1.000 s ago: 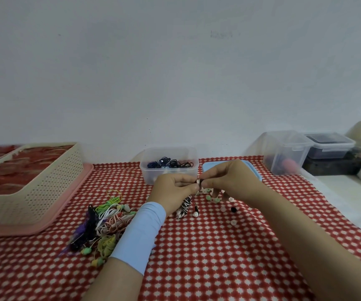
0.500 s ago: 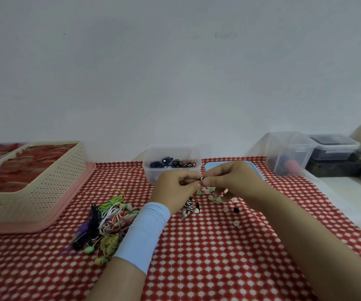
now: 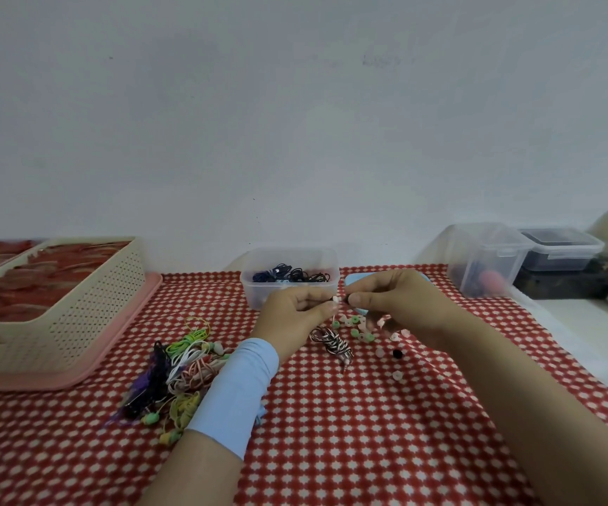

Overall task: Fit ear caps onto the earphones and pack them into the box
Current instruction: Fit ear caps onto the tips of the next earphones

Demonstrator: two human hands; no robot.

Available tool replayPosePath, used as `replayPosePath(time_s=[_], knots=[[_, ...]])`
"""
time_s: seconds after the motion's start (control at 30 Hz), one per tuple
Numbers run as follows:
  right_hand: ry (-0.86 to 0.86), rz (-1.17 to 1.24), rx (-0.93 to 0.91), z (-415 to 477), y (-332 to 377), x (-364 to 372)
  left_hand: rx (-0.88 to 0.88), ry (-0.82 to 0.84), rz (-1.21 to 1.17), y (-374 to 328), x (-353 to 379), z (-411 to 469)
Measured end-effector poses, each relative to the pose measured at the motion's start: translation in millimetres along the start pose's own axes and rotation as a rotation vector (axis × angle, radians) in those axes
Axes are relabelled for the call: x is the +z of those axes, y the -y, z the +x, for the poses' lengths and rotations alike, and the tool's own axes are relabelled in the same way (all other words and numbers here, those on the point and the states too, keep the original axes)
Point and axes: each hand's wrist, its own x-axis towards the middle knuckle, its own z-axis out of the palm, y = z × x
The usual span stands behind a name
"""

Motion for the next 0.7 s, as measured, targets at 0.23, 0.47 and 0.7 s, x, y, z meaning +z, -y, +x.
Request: replayPosePath(time_s=[0.23, 0.47, 0.7], knots=[[0.179, -0.643, 0.128, 4, -7, -29, -0.045, 0.115, 0.194, 1, -7, 3], [0.099, -0.708, 0.081, 6, -9, -36, -0.075, 0.186, 0.15, -2, -4, -1], [0.229, -0.881, 0.152, 6, -9, -30, -0.123, 0.223, 0.087, 1, 0, -1]])
